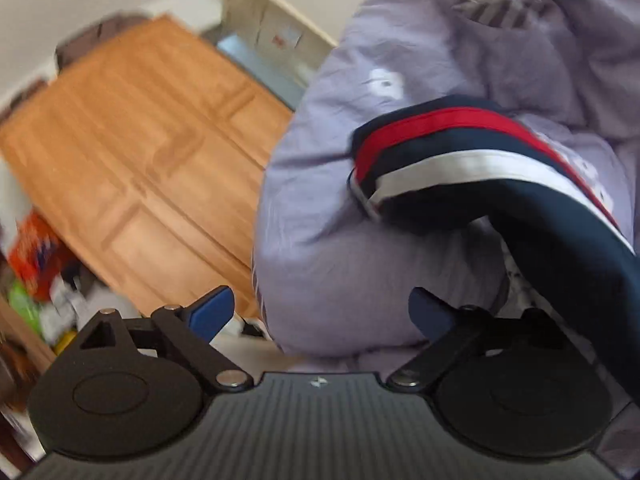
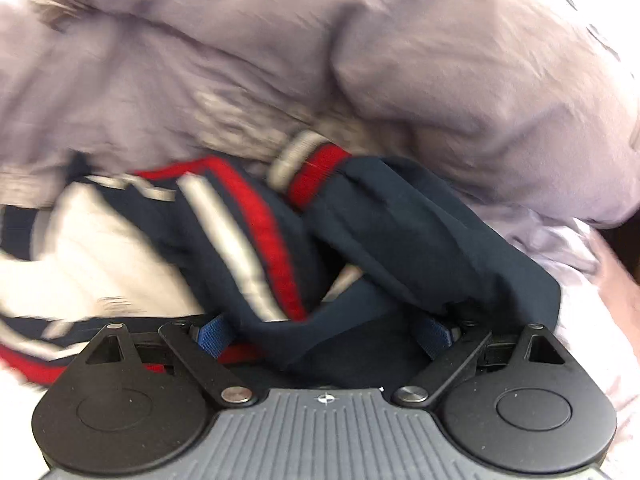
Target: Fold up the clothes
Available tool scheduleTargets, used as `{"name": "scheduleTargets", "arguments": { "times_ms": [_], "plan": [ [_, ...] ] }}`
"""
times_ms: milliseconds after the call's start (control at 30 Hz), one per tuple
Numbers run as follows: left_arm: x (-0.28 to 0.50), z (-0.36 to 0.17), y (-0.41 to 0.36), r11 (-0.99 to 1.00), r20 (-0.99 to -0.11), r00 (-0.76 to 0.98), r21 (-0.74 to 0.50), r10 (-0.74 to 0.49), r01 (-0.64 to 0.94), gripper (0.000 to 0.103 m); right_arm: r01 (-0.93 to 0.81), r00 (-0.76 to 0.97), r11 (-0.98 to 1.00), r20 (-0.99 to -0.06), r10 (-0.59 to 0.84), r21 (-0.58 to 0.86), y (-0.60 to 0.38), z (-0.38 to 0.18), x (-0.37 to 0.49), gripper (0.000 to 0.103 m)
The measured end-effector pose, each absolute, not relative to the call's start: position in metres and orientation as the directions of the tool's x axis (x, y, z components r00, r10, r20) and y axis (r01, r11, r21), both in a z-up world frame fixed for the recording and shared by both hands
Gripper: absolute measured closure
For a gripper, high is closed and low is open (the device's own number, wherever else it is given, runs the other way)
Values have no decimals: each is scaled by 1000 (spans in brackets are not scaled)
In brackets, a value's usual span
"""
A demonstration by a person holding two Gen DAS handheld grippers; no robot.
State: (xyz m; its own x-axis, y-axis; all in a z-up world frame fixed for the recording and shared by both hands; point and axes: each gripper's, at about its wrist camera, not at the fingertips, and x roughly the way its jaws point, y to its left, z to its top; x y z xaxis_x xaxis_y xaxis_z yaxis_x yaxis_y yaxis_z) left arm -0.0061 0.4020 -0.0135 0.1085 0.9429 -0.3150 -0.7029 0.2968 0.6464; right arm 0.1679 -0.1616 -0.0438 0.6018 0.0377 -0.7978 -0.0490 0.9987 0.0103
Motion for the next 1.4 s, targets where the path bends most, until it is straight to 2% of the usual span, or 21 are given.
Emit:
{"name": "scheduleTargets", "arguments": {
  "times_ms": [100,167,267,333,400,500,567,633,833,1133,1300,1400],
  "plan": [
    [-25,17,386,392,-347,231,520,909,-759,6,-196,620,979,-766,171,61,-156,-24,149,6],
    [-36,33,362,494,-360,353,467,864,-733,5,-275,620,959,-748,236,74,-153,-13,138,2],
    [-44,44,304,799,-509,617,346,600,-492,5,-329,600,942,-755,264,68,-149,-4,129,0],
    [-36,28,264,907,-582,695,276,422,-319,2,-324,581,944,-773,255,67,-150,-6,127,0],
    [-18,-2,226,948,-633,709,258,311,-185,1,-304,553,949,-796,245,81,-153,-13,126,0],
    [28,-59,194,968,-753,612,232,242,-97,2,-282,501,954,-832,239,104,-160,-22,120,0],
    [52,-90,188,989,-832,534,135,150,-67,4,-278,468,953,-849,246,122,-164,-31,117,0],
    [64,-108,181,998,-874,480,56,70,-42,6,-262,455,955,-855,249,139,-165,-38,113,0],
    [67,-107,181,999,-870,491,53,44,4,6,-226,477,969,-856,199,99,-156,-36,99,0],
    [57,-101,193,1000,-855,519,21,18,0,6,-423,582,896,-798,156,-133,-94,0,78,5],
    [56,-97,192,999,-837,547,45,22,28,5,-458,503,852,-864,12,-255,-91,-43,96,5],
    [62,-98,190,999,-830,558,11,-10,35,3,-462,387,874,-921,42,-154,-120,-75,104,0]
  ]
}}
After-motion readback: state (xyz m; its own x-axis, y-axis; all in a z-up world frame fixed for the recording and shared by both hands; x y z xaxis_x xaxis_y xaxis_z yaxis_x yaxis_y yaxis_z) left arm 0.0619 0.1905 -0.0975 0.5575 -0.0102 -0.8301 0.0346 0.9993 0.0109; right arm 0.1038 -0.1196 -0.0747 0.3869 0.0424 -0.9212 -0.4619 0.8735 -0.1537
